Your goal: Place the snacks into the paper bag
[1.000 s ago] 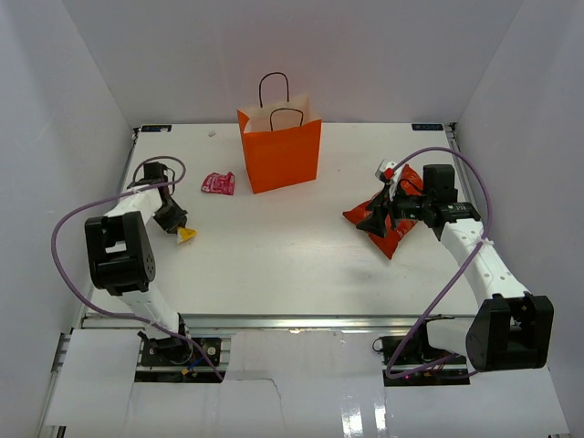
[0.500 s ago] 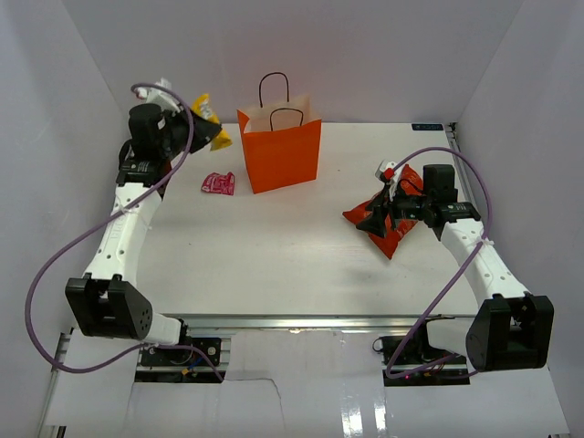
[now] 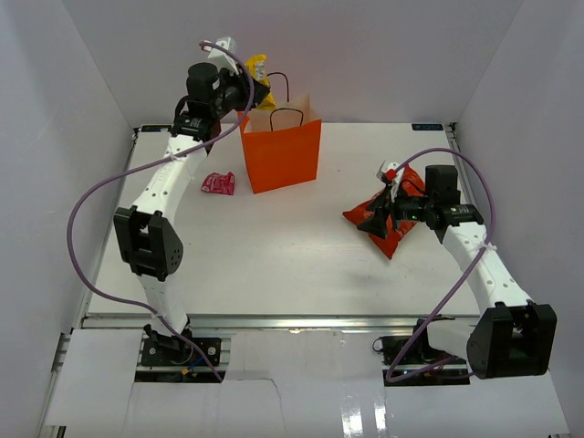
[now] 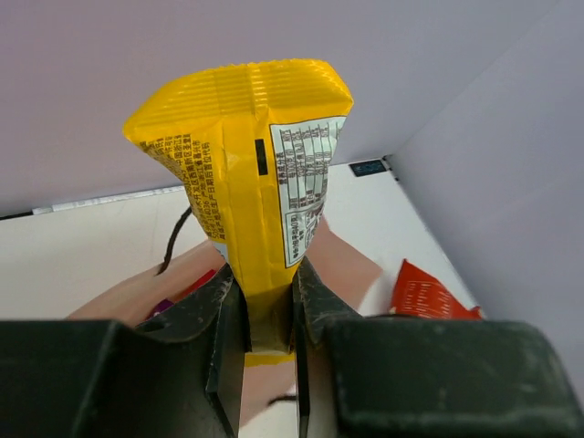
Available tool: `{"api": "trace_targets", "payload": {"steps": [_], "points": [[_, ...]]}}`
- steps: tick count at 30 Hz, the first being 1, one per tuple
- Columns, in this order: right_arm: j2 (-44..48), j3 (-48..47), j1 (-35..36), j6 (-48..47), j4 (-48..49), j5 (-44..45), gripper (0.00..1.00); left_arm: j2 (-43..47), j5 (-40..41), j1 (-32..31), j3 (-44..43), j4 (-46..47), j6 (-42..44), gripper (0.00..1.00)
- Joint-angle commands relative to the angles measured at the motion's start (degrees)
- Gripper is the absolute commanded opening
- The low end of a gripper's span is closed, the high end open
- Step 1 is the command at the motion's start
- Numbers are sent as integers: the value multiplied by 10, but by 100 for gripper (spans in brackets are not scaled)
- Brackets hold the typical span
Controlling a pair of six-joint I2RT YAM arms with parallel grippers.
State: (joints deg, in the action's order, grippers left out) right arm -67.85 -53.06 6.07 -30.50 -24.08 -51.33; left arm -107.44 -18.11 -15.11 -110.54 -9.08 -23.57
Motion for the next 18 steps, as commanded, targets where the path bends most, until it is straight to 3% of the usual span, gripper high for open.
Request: {"api": "trace_targets", "payload": {"steps": [1, 4, 8, 9, 12, 15, 18], "points": [[14, -16, -2, -8, -11, -18, 71, -13, 43, -17, -50, 8, 44, 22], [12, -16, -2, -9, -12, -18, 71, -29, 68, -26, -66, 5, 56, 25], [11, -16, -2, -11, -11, -18, 71, -26, 62, -31, -53, -1, 58, 39], [10, -16, -2, -12, -11, -18, 71, -23, 55, -32, -46, -1, 58, 53], [7, -15, -2, -14, -11, -17, 71, -6, 40, -32, -24, 0, 55, 76], [4, -16, -2, -14, -11, -18, 71, 9, 45, -33, -31, 0, 54, 85], [0, -20, -2, -15, -11, -15, 71, 21, 70, -31, -61, -17, 58, 87]]}}
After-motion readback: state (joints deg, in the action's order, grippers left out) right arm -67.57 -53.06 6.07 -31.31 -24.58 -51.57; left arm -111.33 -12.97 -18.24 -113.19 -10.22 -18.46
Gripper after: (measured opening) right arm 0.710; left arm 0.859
